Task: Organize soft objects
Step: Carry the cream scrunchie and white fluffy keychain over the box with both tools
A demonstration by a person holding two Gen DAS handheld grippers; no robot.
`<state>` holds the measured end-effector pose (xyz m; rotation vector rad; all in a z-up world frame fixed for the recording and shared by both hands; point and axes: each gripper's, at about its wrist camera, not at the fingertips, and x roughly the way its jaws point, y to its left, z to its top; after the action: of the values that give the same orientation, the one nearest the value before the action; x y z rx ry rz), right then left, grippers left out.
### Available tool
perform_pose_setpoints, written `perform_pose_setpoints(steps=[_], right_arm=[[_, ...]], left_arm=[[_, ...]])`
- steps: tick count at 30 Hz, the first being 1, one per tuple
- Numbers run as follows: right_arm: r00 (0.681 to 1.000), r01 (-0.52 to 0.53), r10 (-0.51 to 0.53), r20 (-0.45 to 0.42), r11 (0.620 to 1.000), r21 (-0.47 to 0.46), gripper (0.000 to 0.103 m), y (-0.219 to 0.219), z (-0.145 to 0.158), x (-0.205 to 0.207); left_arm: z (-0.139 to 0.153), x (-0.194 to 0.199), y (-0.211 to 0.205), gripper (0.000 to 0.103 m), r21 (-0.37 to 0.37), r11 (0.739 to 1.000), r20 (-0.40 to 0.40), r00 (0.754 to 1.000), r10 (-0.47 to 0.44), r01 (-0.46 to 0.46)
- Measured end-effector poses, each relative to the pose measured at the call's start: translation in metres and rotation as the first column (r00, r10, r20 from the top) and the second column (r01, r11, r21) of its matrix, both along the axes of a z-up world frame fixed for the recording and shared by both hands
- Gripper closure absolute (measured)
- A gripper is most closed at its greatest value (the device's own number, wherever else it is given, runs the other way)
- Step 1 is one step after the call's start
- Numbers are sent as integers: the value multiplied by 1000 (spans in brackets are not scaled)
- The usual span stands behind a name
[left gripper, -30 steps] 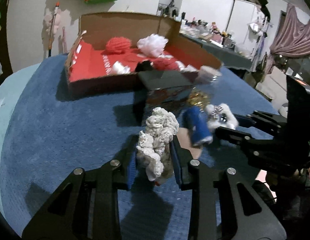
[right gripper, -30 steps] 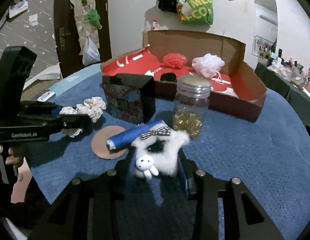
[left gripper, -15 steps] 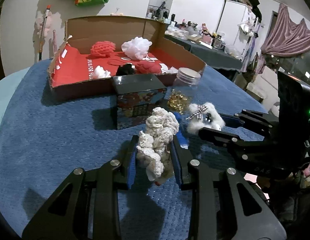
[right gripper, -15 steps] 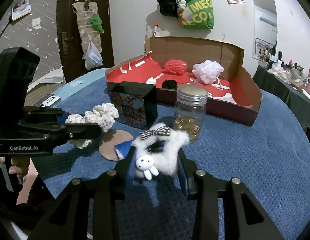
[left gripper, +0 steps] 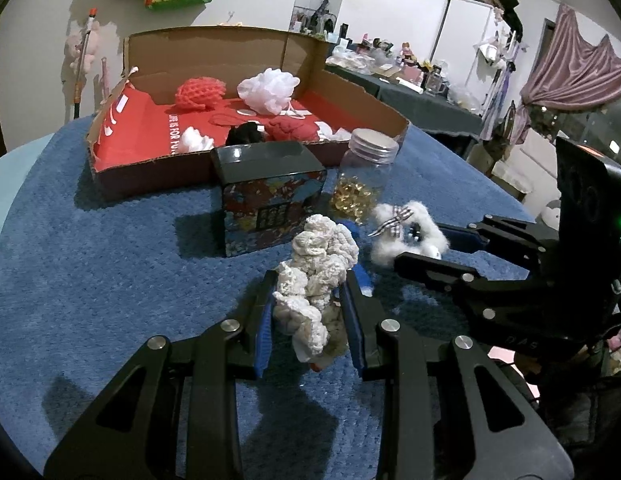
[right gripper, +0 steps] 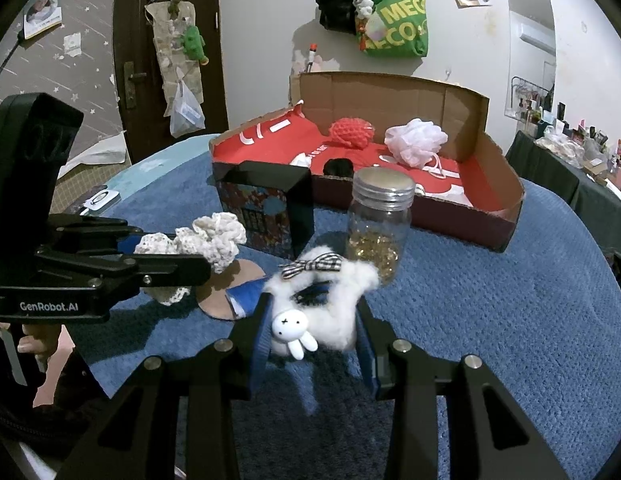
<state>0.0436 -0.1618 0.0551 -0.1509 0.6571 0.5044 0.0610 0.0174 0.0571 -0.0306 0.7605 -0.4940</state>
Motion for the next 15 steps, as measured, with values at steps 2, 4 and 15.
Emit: perform_pose_setpoints(steps=[2, 4, 15], right_arm=[[1000, 7, -7, -4, 1000, -1, 63, -2, 0, 1], [1000, 15, -15, -7, 1000, -3, 63, -5, -3, 2], [997, 78, -78, -16, 996, -34, 63, -29, -5, 9]], left_arm=[[-1, 1, 1, 74, 5, 1000, -3, 1000, 5, -5], [-3, 2, 4, 74, 8, 1000, -8, 1000, 11, -11], [-7, 9, 29, 74, 46, 996, -29, 997, 73, -72]])
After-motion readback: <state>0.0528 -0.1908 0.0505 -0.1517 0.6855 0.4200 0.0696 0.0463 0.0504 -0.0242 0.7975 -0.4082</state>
